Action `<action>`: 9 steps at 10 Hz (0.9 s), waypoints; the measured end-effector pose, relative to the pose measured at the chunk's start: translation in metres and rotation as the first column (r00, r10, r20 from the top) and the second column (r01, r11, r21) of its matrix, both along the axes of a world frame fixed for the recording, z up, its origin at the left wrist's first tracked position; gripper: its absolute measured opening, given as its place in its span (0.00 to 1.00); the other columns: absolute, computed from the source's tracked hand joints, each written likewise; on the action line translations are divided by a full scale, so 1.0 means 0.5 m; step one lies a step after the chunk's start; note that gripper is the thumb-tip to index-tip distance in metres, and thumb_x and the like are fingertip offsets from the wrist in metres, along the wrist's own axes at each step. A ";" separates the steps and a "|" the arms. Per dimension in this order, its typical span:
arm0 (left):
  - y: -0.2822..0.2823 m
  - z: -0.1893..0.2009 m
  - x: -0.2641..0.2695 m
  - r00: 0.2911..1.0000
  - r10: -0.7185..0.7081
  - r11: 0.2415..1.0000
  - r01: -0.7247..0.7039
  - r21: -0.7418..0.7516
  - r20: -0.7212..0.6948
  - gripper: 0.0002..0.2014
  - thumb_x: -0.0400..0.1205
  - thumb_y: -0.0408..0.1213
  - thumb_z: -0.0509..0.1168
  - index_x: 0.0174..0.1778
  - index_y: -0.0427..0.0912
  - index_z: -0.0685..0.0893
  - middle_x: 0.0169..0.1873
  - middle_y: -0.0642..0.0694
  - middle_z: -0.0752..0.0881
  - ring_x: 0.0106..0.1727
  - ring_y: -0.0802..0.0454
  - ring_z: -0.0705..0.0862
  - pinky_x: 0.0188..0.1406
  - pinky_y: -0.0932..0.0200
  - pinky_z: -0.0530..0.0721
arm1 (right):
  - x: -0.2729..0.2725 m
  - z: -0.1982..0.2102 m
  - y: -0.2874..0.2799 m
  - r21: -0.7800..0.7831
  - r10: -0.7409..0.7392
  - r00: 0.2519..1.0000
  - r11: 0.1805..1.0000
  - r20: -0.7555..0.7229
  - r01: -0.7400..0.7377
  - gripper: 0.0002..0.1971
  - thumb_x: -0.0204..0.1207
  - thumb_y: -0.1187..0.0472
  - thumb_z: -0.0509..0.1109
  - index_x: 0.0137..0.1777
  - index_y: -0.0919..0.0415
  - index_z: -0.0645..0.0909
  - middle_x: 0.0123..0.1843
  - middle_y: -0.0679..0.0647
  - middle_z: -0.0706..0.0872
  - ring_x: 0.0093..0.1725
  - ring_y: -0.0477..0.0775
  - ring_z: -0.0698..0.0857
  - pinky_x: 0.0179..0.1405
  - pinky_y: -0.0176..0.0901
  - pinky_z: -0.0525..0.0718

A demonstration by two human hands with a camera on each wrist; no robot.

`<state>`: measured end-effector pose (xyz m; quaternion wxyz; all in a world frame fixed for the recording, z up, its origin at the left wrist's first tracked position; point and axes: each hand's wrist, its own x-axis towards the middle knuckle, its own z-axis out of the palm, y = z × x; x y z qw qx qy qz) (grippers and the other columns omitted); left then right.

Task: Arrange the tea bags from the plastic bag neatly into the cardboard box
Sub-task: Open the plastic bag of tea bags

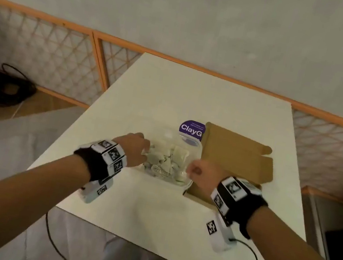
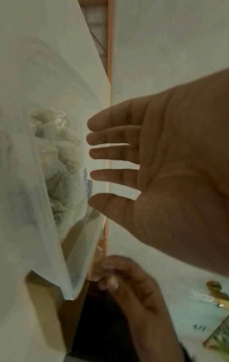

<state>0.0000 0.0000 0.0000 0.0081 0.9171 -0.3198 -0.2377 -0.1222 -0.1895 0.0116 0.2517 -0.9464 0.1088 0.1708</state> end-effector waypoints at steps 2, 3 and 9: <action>-0.043 -0.037 0.037 0.973 -0.231 0.942 0.228 0.247 -0.017 0.28 0.80 0.49 0.64 0.75 0.45 0.67 0.68 0.42 0.70 0.64 0.39 0.79 0.59 0.48 0.80 | 0.087 -0.056 0.031 -0.197 0.181 0.974 0.958 -0.139 -0.206 0.17 0.82 0.59 0.58 0.68 0.61 0.76 0.69 0.58 0.78 0.67 0.58 0.77 0.62 0.42 0.73; -0.059 -0.054 0.041 0.949 -0.313 0.902 0.284 0.326 0.041 0.35 0.78 0.52 0.67 0.78 0.46 0.61 0.70 0.42 0.70 0.65 0.40 0.78 0.55 0.49 0.79 | 0.095 -0.077 0.043 -0.249 0.216 0.960 0.934 -0.177 -0.256 0.17 0.81 0.61 0.57 0.66 0.65 0.78 0.68 0.59 0.80 0.66 0.60 0.78 0.63 0.43 0.74; -0.090 -0.105 0.025 0.884 -0.411 0.886 0.331 0.325 0.220 0.16 0.80 0.43 0.70 0.61 0.42 0.80 0.53 0.48 0.84 0.50 0.50 0.82 0.33 0.65 0.73 | 0.053 -0.136 0.050 -0.230 0.027 0.968 0.973 0.250 0.032 0.15 0.77 0.56 0.65 0.64 0.54 0.80 0.63 0.50 0.83 0.61 0.50 0.81 0.53 0.34 0.73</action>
